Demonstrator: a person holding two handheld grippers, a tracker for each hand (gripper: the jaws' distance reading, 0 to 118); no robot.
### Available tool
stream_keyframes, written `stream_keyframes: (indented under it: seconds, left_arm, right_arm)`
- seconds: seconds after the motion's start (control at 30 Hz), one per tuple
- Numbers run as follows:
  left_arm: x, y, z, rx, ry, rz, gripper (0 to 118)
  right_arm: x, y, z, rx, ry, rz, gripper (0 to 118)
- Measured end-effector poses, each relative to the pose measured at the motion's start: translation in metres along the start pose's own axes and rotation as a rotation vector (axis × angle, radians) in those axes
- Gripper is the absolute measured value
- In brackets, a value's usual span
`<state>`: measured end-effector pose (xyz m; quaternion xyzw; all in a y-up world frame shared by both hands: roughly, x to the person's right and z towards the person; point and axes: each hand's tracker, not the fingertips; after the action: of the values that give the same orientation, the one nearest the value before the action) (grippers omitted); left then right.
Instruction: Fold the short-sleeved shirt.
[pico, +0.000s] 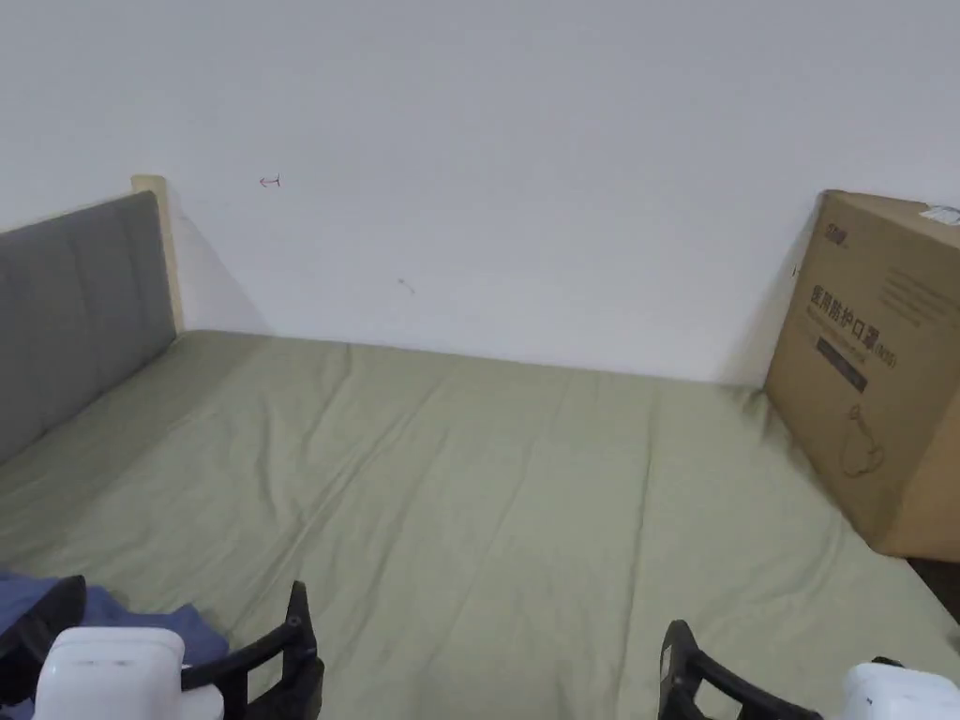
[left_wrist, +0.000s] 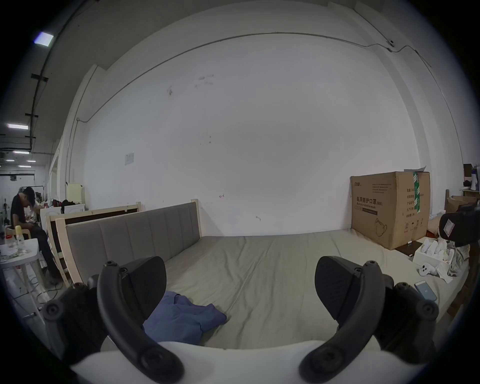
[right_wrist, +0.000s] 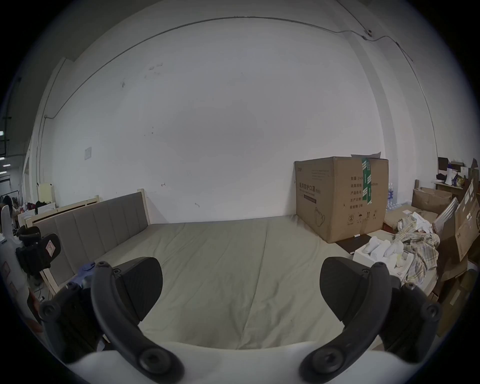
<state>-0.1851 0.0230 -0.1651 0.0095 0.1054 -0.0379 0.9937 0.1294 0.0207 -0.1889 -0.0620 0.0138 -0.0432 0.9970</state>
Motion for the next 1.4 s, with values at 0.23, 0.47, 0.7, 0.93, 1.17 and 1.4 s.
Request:
stream_keyframes:
  seconds: [0.23, 0.47, 0.7, 0.93, 1.17, 1.4]
  left_arm:
    - [0.004, -0.002, 0.001, -0.018, -0.001, -0.036, 115]
    - [0.007, -0.001, -0.001, -0.026, -0.025, -0.030, 115]
    - [0.006, 0.001, -0.002, -0.029, -0.017, -0.026, 115]
    - [0.009, 0.001, -0.002, -0.024, -0.028, -0.052, 115]
    - [0.012, 0.002, -0.001, -0.021, -0.045, -0.062, 115]
    - [0.015, 0.002, 0.001, -0.003, -0.035, -0.084, 115]
  right_arm:
    - [-0.002, -0.004, -0.002, -0.028, 0.003, 0.022, 118]
    - [-0.006, -0.001, -0.002, -0.023, 0.008, 0.042, 118]
    - [-0.003, 0.000, -0.002, -0.021, 0.005, 0.052, 118]
    - [-0.004, 0.001, -0.002, -0.027, 0.011, 0.051, 118]
    - [-0.007, 0.003, -0.003, -0.019, 0.000, 0.092, 118]
    - [-0.006, 0.003, -0.001, -0.004, -0.016, 0.083, 118]
